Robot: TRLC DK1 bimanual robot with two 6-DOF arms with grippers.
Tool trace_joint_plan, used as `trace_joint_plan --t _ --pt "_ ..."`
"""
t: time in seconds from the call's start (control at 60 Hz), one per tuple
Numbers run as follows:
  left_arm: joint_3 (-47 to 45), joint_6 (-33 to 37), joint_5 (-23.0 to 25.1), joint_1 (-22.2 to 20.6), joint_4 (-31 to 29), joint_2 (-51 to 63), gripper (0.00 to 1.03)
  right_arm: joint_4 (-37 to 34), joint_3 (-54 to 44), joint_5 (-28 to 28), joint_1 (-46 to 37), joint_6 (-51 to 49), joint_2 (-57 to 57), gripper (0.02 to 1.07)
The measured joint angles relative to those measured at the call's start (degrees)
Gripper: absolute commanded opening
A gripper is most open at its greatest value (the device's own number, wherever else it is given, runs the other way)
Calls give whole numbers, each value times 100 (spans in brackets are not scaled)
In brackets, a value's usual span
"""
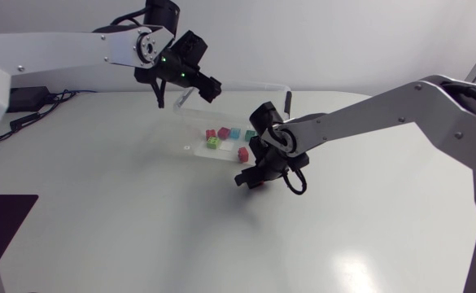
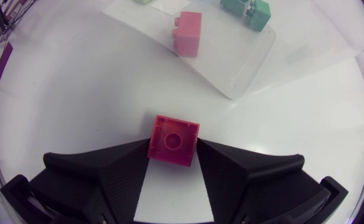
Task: Place the duplo bricks in the container
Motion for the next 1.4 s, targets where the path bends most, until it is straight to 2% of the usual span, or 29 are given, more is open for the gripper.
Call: trace_joint_plan --t 0.183,0.383,0.6,0.933,1.167,1.2,1.233,1.25,1.267,1.317,1.4 --pt "-581 0 2 0 136 -881 97 2 -188 125 2 -7 -249 41" --pt "-1241 0 -13 17 133 -1836 98 -24 -601 310 0 -136 -1606 41" --pt "-1919 0 -118 120 46 -2455 98 -341 -328 498 -157 -361 -2669 41" --pt "-2761 0 -299 144 -2 -3224 98 -516 1040 544 -188 -398 -2238 41" --pt "-3143 -44 -361 146 -42 -3694 98 -407 1825 542 -173 -400 -1279 42" --pt "-3200 -46 -361 144 -48 -3759 98 -402 1915 542 -168 -400 -1123 45" --pt "-3263 -50 -372 144 -57 -3827 98 -404 2017 542 -155 -400 -951 51" --pt "-3292 -63 -385 146 -57 -3862 98 -404 2070 544 -146 -400 -852 56" --pt "-3331 -68 -391 146 -59 -3899 98 -404 2111 544 -142 -400 -782 67" --pt "-3464 -85 -433 146 -59 -4041 98 -404 2232 570 -109 -400 -540 89" --pt "-3615 -107 -531 160 -79 -4199 98 -428 2251 597 -85 -400 -424 103"
